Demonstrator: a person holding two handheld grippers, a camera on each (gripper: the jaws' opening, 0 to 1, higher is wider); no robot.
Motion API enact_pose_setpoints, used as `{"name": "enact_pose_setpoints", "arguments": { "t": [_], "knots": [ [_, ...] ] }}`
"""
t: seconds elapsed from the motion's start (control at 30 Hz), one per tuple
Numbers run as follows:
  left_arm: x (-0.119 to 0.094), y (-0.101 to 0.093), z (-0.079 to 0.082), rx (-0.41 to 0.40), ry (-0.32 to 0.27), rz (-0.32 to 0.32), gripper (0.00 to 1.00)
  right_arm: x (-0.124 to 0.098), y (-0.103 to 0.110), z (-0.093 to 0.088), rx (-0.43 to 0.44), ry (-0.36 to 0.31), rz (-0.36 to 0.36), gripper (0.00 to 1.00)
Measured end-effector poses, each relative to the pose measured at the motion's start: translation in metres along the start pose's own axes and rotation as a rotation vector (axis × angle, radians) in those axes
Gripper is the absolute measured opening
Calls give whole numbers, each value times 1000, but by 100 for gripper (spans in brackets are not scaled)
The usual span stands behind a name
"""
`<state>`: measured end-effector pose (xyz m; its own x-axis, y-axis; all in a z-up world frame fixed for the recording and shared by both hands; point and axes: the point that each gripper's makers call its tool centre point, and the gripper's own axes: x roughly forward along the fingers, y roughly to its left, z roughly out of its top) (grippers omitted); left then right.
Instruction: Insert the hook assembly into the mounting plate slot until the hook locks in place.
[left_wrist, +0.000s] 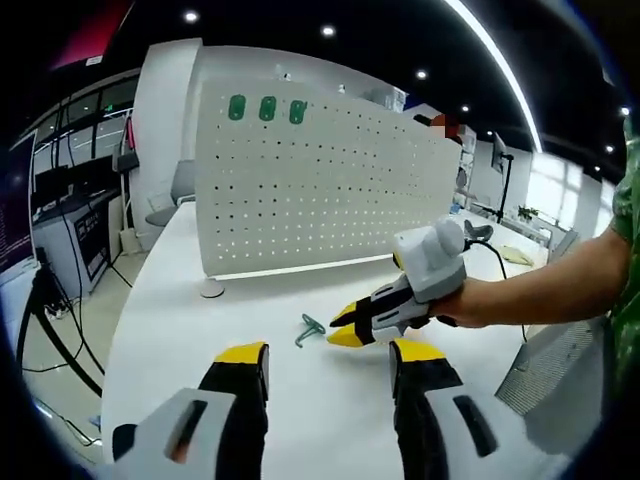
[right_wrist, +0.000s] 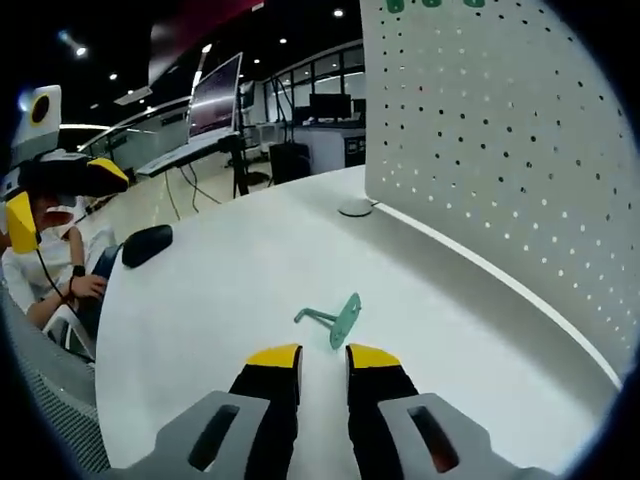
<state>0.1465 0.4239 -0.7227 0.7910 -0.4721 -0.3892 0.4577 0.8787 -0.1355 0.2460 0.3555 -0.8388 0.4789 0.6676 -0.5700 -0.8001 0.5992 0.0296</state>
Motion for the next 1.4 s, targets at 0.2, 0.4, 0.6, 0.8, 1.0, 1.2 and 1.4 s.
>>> {"name": "enact_pose_setpoints", "arguments": {
  "t": [0.2,0.4,0.6,0.8,1.0,1.2,1.4],
  "knots": [
    [2,1,-2,-3,9,-2,49,5,1,-1,1,0,-1,14],
    [3,1,-4,-7,14,-3,49,9,-3,-3,10,5,-9,12],
    [3,2,-5,-13,18,-2,48,11,-5,-3,4,-1,-11,9],
    [5,2,-5,-16,19,-3,47,10,-7,-4,13,-9,-16,6],
    [5,1,-5,-11,24,-5,46,11,-10,-4,14,-11,-20,4],
    [5,1,-3,-9,24,-6,45,11,-11,-5,21,-14,-22,3],
    [5,-1,-4,-6,26,-10,45,5,-17,-3,43,-24,-32,2]
  ]
}}
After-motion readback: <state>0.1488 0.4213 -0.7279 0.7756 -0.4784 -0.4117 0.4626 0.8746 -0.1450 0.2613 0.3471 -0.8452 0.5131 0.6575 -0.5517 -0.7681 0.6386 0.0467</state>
